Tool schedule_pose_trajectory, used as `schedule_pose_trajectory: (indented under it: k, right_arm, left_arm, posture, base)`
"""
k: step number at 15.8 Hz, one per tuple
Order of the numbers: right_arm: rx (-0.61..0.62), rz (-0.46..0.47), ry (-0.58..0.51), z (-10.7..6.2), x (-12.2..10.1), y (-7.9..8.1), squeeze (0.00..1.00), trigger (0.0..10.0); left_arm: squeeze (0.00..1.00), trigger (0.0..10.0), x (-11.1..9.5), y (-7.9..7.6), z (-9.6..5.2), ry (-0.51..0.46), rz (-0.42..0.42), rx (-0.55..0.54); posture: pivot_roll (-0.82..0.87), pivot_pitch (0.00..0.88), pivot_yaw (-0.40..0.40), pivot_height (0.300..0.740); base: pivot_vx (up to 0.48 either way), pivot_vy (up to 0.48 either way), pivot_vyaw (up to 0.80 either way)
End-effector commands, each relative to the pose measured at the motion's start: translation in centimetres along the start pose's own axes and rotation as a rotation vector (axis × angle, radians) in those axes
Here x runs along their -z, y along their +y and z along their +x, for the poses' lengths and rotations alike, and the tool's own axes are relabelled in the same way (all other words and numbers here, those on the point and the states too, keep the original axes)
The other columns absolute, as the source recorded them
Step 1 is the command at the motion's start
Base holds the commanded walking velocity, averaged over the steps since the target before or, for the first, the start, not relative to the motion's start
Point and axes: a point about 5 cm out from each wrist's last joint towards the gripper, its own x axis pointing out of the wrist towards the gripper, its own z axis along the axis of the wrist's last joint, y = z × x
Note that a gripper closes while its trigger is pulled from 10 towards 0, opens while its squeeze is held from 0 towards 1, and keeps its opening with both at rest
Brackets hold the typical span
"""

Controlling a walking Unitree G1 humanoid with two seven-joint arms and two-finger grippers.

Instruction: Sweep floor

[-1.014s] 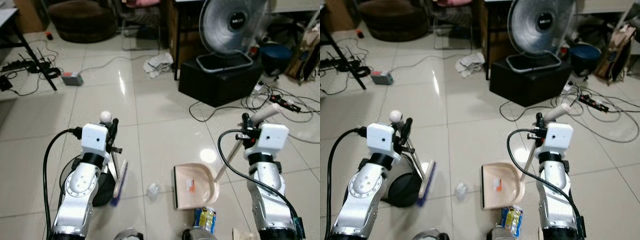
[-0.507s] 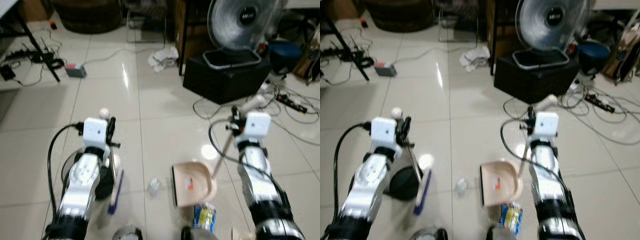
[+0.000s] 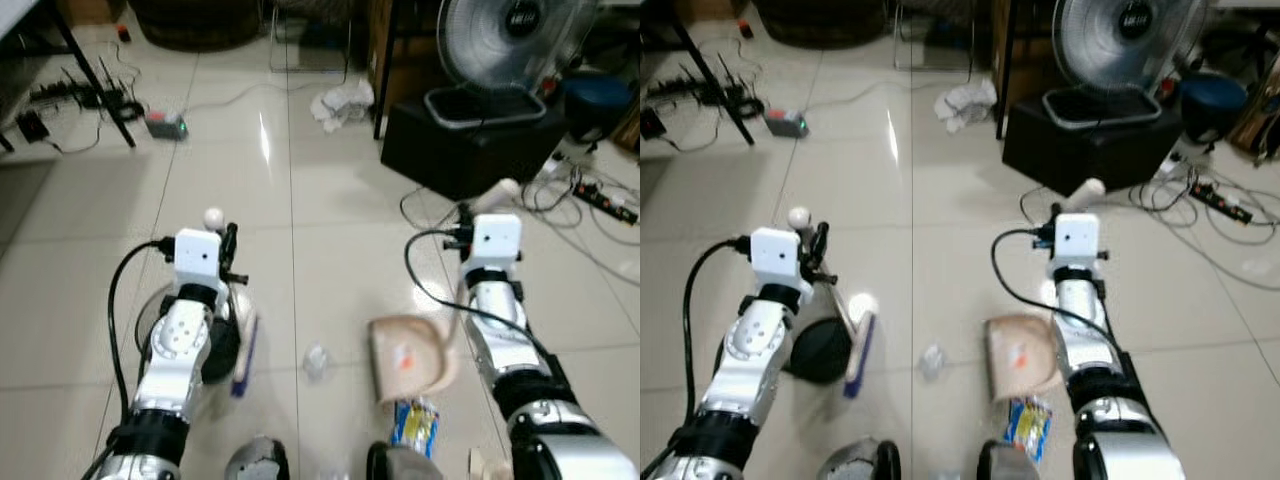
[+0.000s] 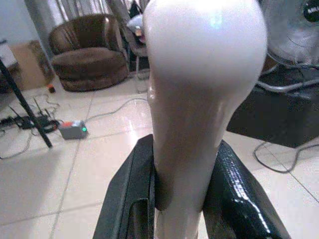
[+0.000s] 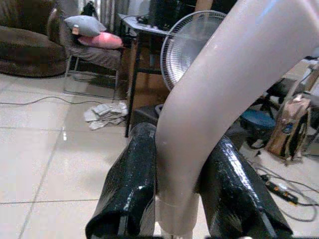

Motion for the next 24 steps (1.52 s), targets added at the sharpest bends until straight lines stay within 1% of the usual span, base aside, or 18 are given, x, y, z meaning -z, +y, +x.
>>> schedule_pose_trajectory:
  k: [1, 3, 5, 8, 9, 10, 11, 12, 13, 15, 16, 18, 21, 22, 23, 24]
  right_arm:
    - [-0.002, 0.008, -0.056, 0.4, -0.8, 0.2, 0.0, 10.0]
    - [-0.016, 0.013, -0.016, 0.0, 0.0, 0.7, 0.0, 10.0]
    - [-0.008, 0.033, 0.023, -0.4, 0.7, 1.4, 0.0, 10.0]
    - [-0.006, 0.082, 0.071, -1.5, 1.7, 2.7, 0.0, 10.0]
    - [0.004, 0.121, 0.095, -1.9, 2.1, 3.1, 0.0, 10.0]
    - [0.006, 0.134, 0.103, -1.9, 2.2, 3.2, 0.0, 10.0]
    - [0.005, 0.149, 0.116, -2.1, 2.3, 3.6, 0.0, 10.0]
    - [0.005, 0.164, 0.123, -2.2, 2.4, 3.7, 0.0, 10.0]
    - [0.004, 0.185, 0.13, -2.2, 2.5, 3.8, 0.0, 10.0]
    - [0.0, 0.2, 0.135, -2.1, 2.5, 3.8, 0.0, 10.0]
    - [0.001, 0.216, 0.141, -2.0, 2.5, 3.8, 0.0, 10.0]
    - [-0.001, 0.215, 0.145, -1.9, 2.4, 3.9, 0.0, 10.0]
    - [0.01, 0.232, 0.145, -1.6, 2.4, 3.3, 0.0, 10.0]
    - [0.022, 0.251, 0.144, -1.5, 2.4, 2.9, 0.0, 10.0]
    - [0.031, 0.265, 0.132, -1.3, 2.3, 2.3, 0.0, 10.0]
    - [0.035, 0.27, 0.125, -1.3, 2.2, 2.1, 0.0, 10.0]
  left_arm:
    - [0.0, 10.0, -0.8, -0.7, 0.4, -0.047, -0.004, 0.033]
    - [0.0, 10.0, -0.7, -1.3, 0.6, -0.049, -0.014, 0.046]
    - [0.0, 10.0, -0.7, -1.4, 0.8, -0.056, -0.037, 0.031]
    - [0.0, 10.0, -0.6, -1.3, 1.1, -0.044, -0.125, -0.028]
    - [0.0, 10.0, -0.7, -1.6, 1.1, -0.042, -0.161, -0.019]
    - [0.0, 10.0, -0.8, -1.8, 1.2, -0.042, -0.174, -0.012]
    - [0.0, 10.0, -1.0, -2.3, 1.1, -0.052, -0.219, 0.025]
    - [0.0, 10.0, -1.1, -2.6, 1.1, -0.059, -0.236, 0.042]
    - [0.0, 10.0, -1.2, -2.8, 1.1, -0.056, -0.289, 0.048]
    - [0.0, 10.0, -1.6, -3.3, 1.2, -0.063, -0.347, 0.083]
    - [0.0, 10.0, -2.1, -3.3, 1.5, -0.075, -0.437, 0.061]
    - [0.0, 10.0, -2.5, -3.1, 1.8, -0.088, -0.485, 0.059]
    - [0.0, 10.0, -3.3, -2.5, 2.2, -0.106, -0.431, 0.114]
    - [0.0, 10.0, -3.8, -1.8, 2.3, -0.122, -0.38, 0.13]
    - [0.0, 10.0, -4.8, -0.7, 2.4, -0.157, -0.31, 0.155]
    - [0.0, 10.0, -5.2, -0.2, 2.5, -0.174, -0.281, 0.168]
  posture:
    - [0.05, 0.275, 0.036, 0.74]
    - [0.06, 0.289, 0.034, 0.74]
    - [0.06, 0.284, 0.034, 0.74]
    - [0.06, 0.277, 0.033, 0.74]
    - [0.07, 0.265, 0.034, 0.74]
    - [0.07, 0.265, 0.035, 0.74]
    - [0.08, 0.26, 0.039, 0.74]
    - [0.08, 0.255, 0.039, 0.74]
    - [0.08, 0.253, 0.04, 0.74]
    - [0.08, 0.249, 0.037, 0.74]
    - [0.08, 0.245, 0.035, 0.74]
    - [0.08, 0.239, 0.036, 0.74]
    - [0.07, 0.215, 0.039, 0.74]
    - [0.06, 0.203, 0.04, 0.74]
    - [0.06, 0.186, 0.042, 0.74]
    - [0.06, 0.186, 0.042, 0.74]
  base:
    - [0.0, 0.0, 0.0]
    - [0.0, 0.0, 0.0]
    - [0.0, 0.0, 0.0]
    - [0.0, 0.0, 0.0]
    - [0.0, 0.0, 0.0]
    - [0.0, 0.0, 0.0]
    - [0.0, 0.0, 0.0]
    - [0.0, 0.0, 0.0]
    - [0.0, 0.0, 0.0]
    - [0.0, 0.0, 0.0]
    - [0.0, 0.0, 0.0]
    - [0.0, 0.0, 0.0]
    - [0.0, 0.0, 0.0]
    - [0.0, 0.0, 0.0]
    - [0.0, 0.0, 0.0]
    - [0.0, 0.0, 0.0]
